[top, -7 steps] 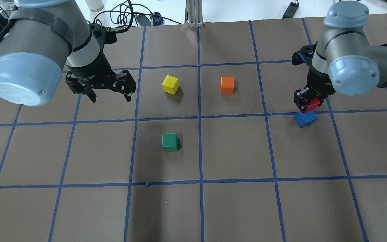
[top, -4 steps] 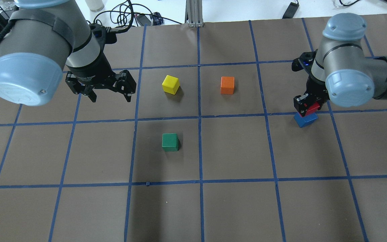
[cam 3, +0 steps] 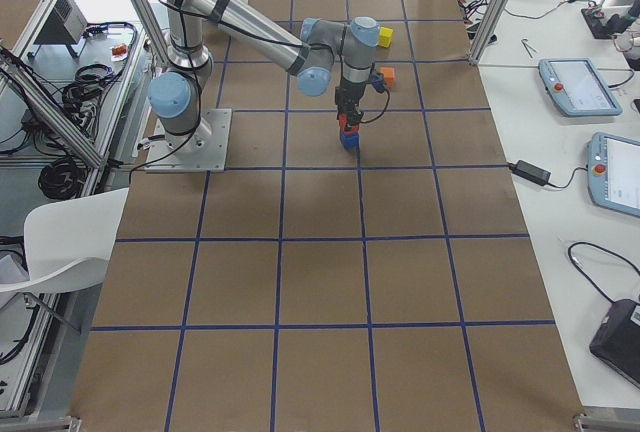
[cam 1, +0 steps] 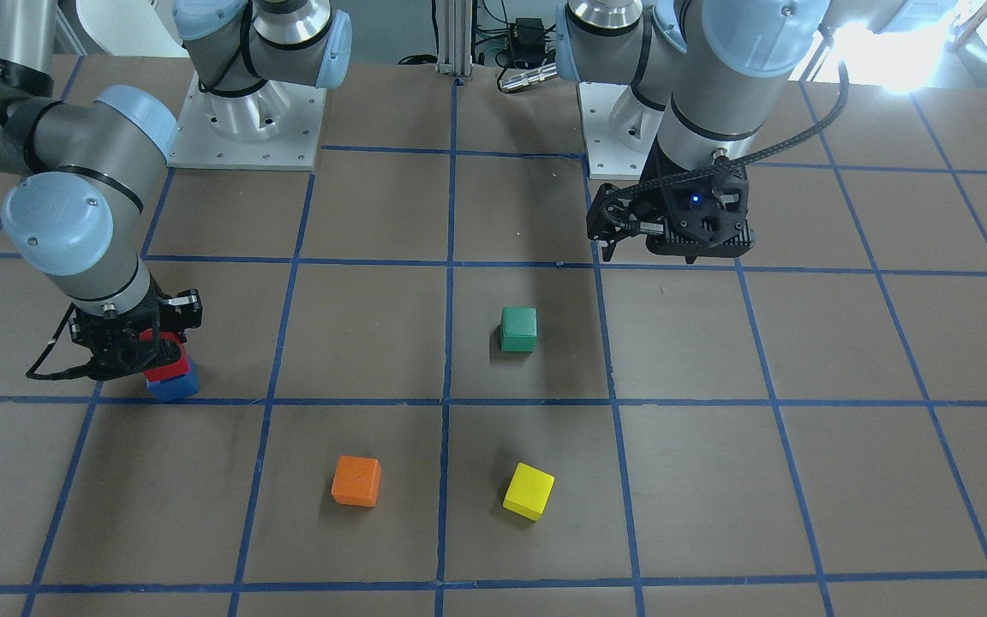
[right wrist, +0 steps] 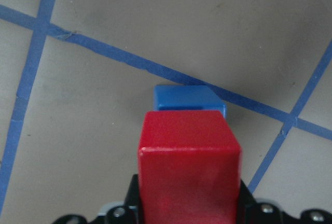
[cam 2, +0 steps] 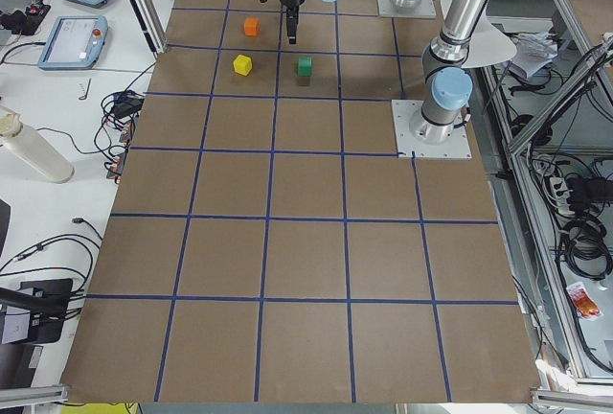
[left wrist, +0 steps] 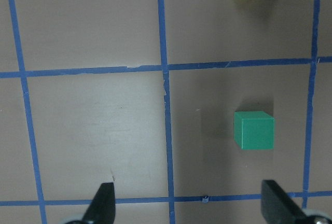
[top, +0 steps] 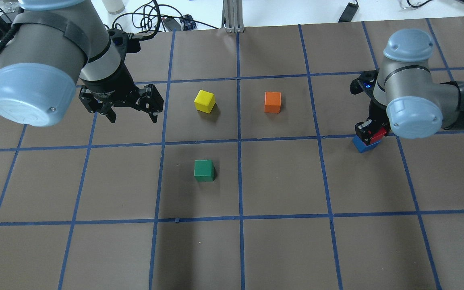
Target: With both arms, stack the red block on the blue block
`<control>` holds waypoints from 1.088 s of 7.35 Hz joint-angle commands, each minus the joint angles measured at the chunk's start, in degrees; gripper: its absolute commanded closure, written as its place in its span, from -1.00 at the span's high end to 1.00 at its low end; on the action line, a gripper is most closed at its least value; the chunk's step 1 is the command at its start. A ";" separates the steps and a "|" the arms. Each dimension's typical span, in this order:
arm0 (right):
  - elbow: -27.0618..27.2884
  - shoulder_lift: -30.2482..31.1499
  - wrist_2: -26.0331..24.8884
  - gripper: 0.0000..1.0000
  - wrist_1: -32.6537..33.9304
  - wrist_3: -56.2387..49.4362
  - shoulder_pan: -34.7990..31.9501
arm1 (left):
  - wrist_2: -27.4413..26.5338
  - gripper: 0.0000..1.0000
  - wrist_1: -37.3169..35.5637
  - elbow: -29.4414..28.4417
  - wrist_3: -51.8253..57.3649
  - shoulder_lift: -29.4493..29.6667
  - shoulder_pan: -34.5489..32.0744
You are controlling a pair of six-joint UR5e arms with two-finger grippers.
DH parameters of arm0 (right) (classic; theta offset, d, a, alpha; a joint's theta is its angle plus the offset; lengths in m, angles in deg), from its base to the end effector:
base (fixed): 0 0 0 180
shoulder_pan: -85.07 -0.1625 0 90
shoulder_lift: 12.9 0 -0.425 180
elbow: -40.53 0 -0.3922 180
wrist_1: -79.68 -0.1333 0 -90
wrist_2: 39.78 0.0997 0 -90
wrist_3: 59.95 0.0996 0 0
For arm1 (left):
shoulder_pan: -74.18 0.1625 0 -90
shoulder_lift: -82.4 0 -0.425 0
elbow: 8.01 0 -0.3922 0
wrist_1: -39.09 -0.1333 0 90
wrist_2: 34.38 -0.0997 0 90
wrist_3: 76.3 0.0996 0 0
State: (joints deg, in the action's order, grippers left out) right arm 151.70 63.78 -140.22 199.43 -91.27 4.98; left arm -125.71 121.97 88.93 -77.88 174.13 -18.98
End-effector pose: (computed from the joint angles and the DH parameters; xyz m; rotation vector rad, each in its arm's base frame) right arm 0.0253 -0.5246 0.2481 0.5670 -2.9386 -0.2122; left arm -0.1582 -0.4895 0.4260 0.0435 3.1167 0.0406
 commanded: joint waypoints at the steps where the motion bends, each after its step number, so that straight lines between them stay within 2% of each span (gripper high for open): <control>1: 0.02 -0.13 0.25 0.22 0.14 -0.14 0.11 | 0.09 1.00 0.00 0.00 -0.09 0.29 0.00; 3: -0.16 -0.13 0.16 0.27 0.22 -0.14 0.20 | 0.09 1.00 0.00 0.09 -0.09 0.29 0.00; 4: -0.25 -0.13 0.07 0.49 0.40 -0.05 0.20 | 0.09 1.00 0.00 0.09 0.00 0.29 0.00; 5: -0.60 -0.13 -0.02 0.99 0.40 0.56 0.20 | 0.09 1.00 0.00 0.35 0.00 0.20 0.00; 8: -1.48 0.22 -0.19 1.00 0.05 0.47 0.20 | 0.09 1.00 0.00 0.35 0.00 0.03 0.00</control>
State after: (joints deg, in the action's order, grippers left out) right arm 150.74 63.73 -140.37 199.63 -90.85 5.18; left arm -125.62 121.97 89.26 -77.88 174.19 -18.98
